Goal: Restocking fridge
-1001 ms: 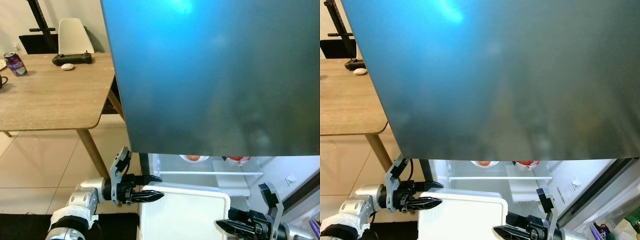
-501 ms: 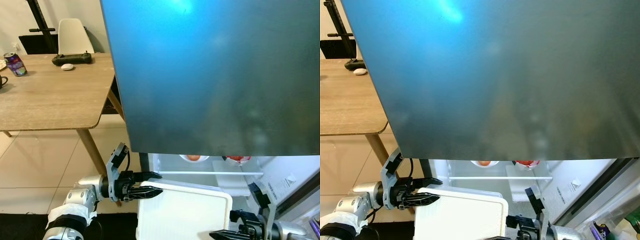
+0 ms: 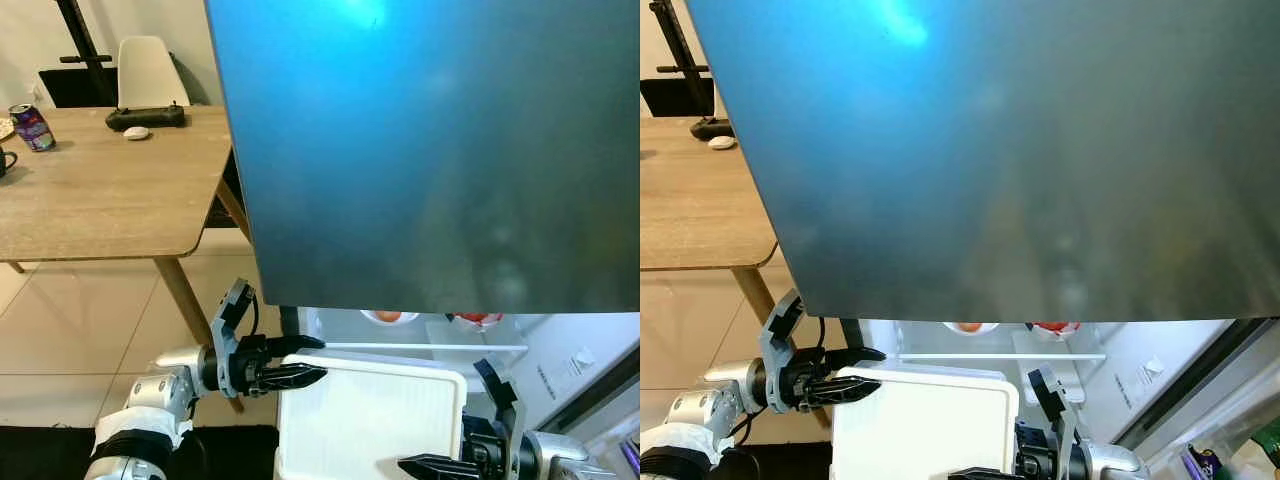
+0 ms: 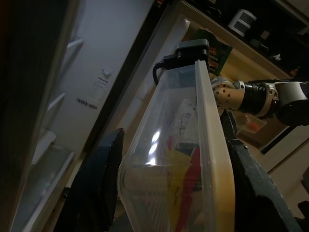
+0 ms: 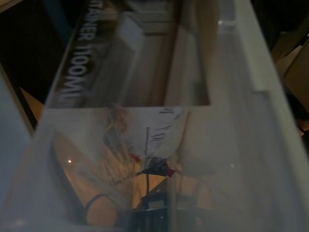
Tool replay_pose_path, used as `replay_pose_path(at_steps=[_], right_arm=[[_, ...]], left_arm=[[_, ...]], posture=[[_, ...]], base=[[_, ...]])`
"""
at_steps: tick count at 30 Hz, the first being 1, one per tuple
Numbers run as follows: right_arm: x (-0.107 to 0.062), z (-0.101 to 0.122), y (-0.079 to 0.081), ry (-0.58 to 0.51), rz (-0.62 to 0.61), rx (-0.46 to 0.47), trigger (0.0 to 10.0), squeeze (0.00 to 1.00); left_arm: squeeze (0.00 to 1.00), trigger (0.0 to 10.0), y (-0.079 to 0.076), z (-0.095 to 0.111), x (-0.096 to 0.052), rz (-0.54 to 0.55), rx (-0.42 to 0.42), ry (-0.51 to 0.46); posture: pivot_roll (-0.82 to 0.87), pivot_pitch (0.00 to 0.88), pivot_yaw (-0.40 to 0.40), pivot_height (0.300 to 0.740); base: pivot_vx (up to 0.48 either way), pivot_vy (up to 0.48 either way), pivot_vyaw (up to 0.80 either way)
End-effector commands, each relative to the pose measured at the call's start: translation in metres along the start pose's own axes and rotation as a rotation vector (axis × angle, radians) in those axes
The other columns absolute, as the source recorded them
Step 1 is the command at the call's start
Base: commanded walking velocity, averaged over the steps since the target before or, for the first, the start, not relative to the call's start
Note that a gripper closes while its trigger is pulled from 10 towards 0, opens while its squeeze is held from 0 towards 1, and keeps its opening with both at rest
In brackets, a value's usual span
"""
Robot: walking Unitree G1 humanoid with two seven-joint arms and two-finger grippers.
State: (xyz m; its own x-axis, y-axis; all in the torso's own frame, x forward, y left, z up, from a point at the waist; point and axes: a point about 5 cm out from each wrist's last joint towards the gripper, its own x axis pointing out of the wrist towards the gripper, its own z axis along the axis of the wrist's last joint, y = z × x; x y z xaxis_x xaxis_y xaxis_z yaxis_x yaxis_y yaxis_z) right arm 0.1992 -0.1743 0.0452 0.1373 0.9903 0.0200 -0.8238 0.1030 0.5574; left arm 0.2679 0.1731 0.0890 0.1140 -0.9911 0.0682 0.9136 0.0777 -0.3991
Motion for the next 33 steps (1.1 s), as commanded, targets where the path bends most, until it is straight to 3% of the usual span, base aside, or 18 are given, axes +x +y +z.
replay_pose_path(at_steps=[1,15,16,24,30,31,33], right_arm=[[0.0,0.005,0.001,-0.024,0.015,-0.009,0.0,0.0],[-0.008,0.013,0.001,-0.057,0.003,-0.013,0.0,0.0],[-0.009,0.012,0.001,-0.054,0.003,-0.01,0.0,0.0],[-0.015,0.007,-0.001,-0.037,-0.032,0.001,0.0,0.0],[-0.041,-0.001,-0.012,-0.032,-0.208,0.024,0.0,0.0],[-0.05,-0.002,-0.018,-0.036,-0.295,0.017,0.0,0.0],[-0.053,-0.002,-0.019,-0.037,-0.325,0.013,0.0,0.0]], left_arm=[[0.0,10.0,-0.002,0.002,-0.004,0.008,0.004,-0.001],[0.0,10.0,-0.003,-0.007,-0.01,0.019,-0.062,0.008],[1.0,10.0,-0.004,-0.009,-0.01,0.006,-0.104,-0.005],[1.0,10.0,-0.007,-0.012,-0.011,-0.012,-0.132,-0.001],[1.0,10.0,-0.009,-0.034,-0.021,0.039,-0.168,0.084],[1.0,10.0,-0.01,-0.043,-0.025,0.056,-0.191,0.113],[1.0,10.0,-0.011,-0.046,-0.026,0.062,-0.198,0.122]], posture=[[-0.05,0.0,0.004,0.74],[-0.05,0.0,0.001,0.74],[-0.05,0.0,0.002,0.74],[-0.05,0.0,0.003,0.74],[-0.05,0.0,0.003,0.74],[-0.05,0.0,0.003,0.74],[-0.05,0.0,0.004,0.74]], base=[[0.0,0.0,0.0],[0.0,0.0,0.0],[0.0,0.0,0.0],[0.0,0.0,0.0],[0.0,0.0,0.0],[0.0,0.0,0.0],[0.0,0.0,0.0]])
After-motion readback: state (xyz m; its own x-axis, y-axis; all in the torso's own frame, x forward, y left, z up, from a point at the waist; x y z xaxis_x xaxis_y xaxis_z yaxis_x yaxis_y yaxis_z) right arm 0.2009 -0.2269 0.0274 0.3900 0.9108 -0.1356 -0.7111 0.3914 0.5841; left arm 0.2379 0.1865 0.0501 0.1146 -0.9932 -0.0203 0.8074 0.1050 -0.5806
